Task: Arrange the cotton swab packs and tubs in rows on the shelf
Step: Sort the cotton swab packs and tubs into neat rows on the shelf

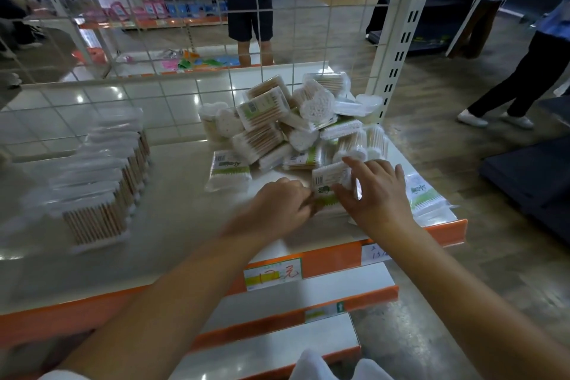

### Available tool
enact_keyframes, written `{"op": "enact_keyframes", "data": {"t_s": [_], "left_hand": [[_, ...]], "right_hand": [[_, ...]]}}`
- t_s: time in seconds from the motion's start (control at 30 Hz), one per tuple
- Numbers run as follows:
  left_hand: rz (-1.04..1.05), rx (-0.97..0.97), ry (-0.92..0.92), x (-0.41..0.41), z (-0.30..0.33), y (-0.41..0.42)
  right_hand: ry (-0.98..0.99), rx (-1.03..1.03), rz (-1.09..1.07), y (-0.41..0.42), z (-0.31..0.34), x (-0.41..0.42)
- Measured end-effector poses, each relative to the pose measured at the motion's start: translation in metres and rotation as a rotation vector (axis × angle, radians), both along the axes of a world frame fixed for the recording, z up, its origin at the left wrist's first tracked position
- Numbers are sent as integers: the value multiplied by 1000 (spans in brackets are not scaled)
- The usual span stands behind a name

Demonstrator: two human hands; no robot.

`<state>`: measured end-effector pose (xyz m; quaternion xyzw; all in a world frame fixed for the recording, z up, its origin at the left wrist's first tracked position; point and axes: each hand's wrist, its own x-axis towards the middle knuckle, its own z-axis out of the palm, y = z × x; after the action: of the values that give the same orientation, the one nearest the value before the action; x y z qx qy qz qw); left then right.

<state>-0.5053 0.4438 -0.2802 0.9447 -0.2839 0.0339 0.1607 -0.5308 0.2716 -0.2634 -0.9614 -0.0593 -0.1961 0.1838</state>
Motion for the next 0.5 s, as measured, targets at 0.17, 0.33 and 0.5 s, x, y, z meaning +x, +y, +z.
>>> {"op": "enact_keyframes", "data": {"t_s": [0.17, 0.33, 0.5], "left_hand": [[11, -7, -18, -3, 1, 3], [18, -4, -1, -6, 5, 6], [141, -163, 9, -13, 12, 15]], "right_hand": [[-132, 34, 66, 3, -2, -2], [50, 336, 115, 8, 7, -4], [104, 736, 163, 16, 14, -7]]}}
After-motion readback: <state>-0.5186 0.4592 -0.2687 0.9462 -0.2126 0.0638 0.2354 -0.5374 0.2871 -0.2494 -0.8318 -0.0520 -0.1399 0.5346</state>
